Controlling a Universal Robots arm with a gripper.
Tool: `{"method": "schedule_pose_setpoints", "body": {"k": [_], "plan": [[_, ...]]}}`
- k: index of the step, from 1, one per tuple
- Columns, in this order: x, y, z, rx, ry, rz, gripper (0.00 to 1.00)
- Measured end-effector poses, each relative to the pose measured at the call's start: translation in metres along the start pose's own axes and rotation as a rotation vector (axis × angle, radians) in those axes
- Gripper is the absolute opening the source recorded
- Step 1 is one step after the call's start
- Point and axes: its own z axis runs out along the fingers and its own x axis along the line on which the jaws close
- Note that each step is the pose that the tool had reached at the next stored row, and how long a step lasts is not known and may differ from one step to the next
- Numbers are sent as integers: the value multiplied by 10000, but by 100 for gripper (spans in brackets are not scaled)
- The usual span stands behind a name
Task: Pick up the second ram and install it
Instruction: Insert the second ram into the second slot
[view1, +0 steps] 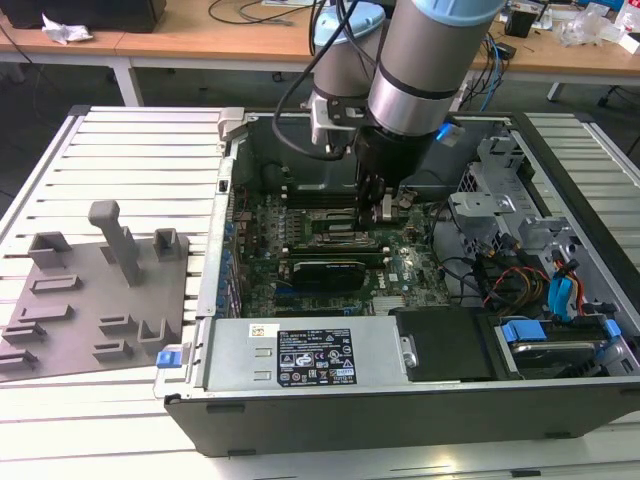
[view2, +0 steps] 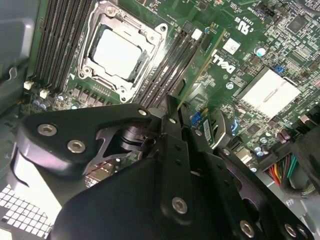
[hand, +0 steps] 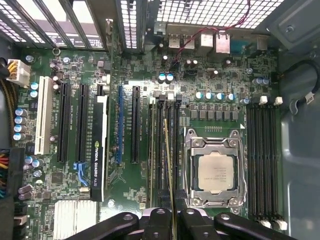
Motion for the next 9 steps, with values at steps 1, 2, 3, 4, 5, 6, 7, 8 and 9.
{"method": "schedule_pose_setpoints", "body": {"k": [1,2,3,4,5,6,7,8,9], "plan": [[0,0,3,0,0,0,14],[1,-1,9,0,0,0,14],[1,-2,16,0,-1,0,14],[2,-2,23,0,-1,0,14],[3,-3,33,0,-1,0,14],[4,-4,46,0,0,2,14],[5,-4,52,0,0,0,14],[6,0,61,0,0,2,14],[5,4,64,0,0,1,14]]}}
